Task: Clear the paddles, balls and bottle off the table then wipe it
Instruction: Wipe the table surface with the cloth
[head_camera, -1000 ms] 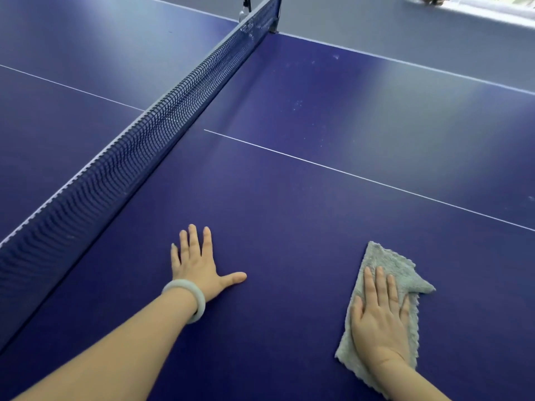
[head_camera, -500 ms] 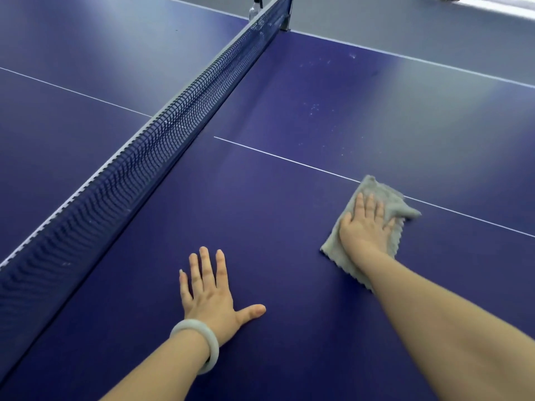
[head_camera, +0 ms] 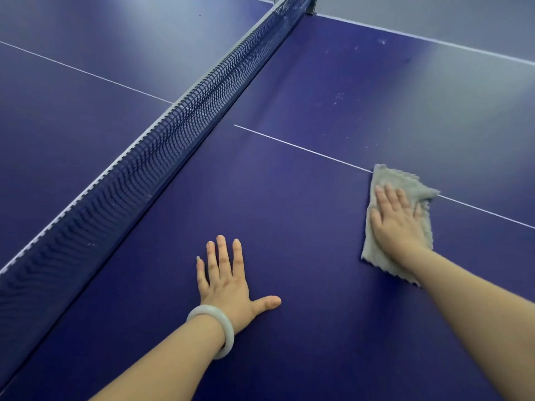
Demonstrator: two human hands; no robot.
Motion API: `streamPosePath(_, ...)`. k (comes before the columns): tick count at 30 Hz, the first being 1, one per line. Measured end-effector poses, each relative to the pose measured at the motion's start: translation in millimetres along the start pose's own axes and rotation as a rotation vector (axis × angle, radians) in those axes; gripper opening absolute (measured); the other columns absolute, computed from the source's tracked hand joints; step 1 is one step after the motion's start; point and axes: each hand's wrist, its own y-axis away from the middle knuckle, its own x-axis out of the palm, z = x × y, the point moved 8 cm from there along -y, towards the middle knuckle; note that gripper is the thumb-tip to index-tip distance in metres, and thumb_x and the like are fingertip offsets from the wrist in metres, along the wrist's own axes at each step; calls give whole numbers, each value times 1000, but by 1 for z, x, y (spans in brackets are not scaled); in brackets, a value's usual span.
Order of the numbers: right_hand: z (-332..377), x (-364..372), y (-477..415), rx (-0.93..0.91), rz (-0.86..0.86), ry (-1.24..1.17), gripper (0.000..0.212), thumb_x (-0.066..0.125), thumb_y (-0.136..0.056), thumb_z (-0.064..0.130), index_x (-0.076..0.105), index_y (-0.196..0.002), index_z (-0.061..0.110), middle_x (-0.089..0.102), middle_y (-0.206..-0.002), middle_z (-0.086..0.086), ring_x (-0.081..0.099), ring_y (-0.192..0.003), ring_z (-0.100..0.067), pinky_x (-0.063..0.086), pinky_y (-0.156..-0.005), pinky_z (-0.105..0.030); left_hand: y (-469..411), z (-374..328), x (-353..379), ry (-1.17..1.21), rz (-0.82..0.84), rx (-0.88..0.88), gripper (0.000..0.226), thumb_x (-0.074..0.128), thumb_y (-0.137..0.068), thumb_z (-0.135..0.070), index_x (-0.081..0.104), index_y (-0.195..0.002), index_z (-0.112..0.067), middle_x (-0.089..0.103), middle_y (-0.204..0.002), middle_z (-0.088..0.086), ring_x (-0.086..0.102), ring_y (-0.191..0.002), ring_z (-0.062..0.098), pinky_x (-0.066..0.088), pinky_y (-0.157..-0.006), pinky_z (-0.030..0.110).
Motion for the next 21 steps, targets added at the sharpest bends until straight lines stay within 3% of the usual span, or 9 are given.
streamPosePath(2,11,3,-8,111,8,-39,58,14,-101,40,1,-157,30,-4,-165,9,-7,-151,-16,-10,-120,-51,1,0,0,-6,4,-4,135,20,-52,-103,-52,-131,-19,-59,-136,10,-54,-127,30,-26,-111,52)
streamPosePath(4,52,7,-7,86,12,-41,59,12,-101,39,-2,-157,28,-6,-165,8,-8,-151,-19,-10,-120,-53,0,0,0,-15,6,-10,136,22,-53,-102,-50,-133,-18,-58,-138,10,-53,-127,30,-26,-112,53)
streamPosePath(8,147,20,40,-336,27,29,58,13,-101,42,1,-157,31,-5,-164,11,-9,-151,-15,-8,-121,-50,0,1,0,-17,12,-19,137,28,-55,-101,-50,-132,-19,-60,-135,10,-52,-128,31,-26,-110,53)
streamPosePath(10,159,26,81,-524,36,40,58,12,-101,44,5,-157,34,-2,-164,14,-9,-151,-12,-5,-122,-48,-1,1,1,-10,12,-15,138,29,-54,-101,-52,-130,-19,-63,-131,9,-54,-127,31,-28,-108,52)
streamPosePath(12,140,29,111,-580,34,34,58,14,-100,46,3,-156,38,-5,-163,18,-12,-150,-7,-3,-122,-46,-1,2,0,1,6,-13,138,29,-53,-102,-54,-128,-20,-64,-130,9,-57,-123,30,-32,-105,51)
streamPosePath(14,106,30,131,-465,19,41,59,12,-99,48,-4,-155,39,-9,-163,18,-17,-149,-6,-4,-123,-45,-1,2,-1,12,-1,-7,138,28,-52,-102,-55,-126,-20,-65,-128,9,-60,-119,29,-35,-102,51)
streamPosePath(16,84,34,151,-237,3,64,61,8,-98,47,-12,-154,36,-14,-163,13,-20,-148,-9,-7,-122,-45,0,1,-2,22,9,-3,138,28,-53,-102,-55,-125,-20,-64,-128,9,-60,-119,29,-34,-102,52)
streamPosePath(19,102,46,180,58,-13,6,63,10,-99,43,-14,-155,27,-18,-163,5,-19,-150,-17,-9,-121,-50,3,0,-3,11,30,-2,138,35,-58,-99,-49,-131,-18,-59,-134,12,-53,-126,32,-29,-107,53)
streamPosePath(21,128,50,189,84,-8,-9,64,11,-99,43,-15,-154,25,-19,-163,2,-19,-150,-20,-12,-120,-51,5,0,-7,8,58,34,137,44,-64,-93,-41,-140,-18,-52,-142,12,-45,-134,32,-25,-109,52)
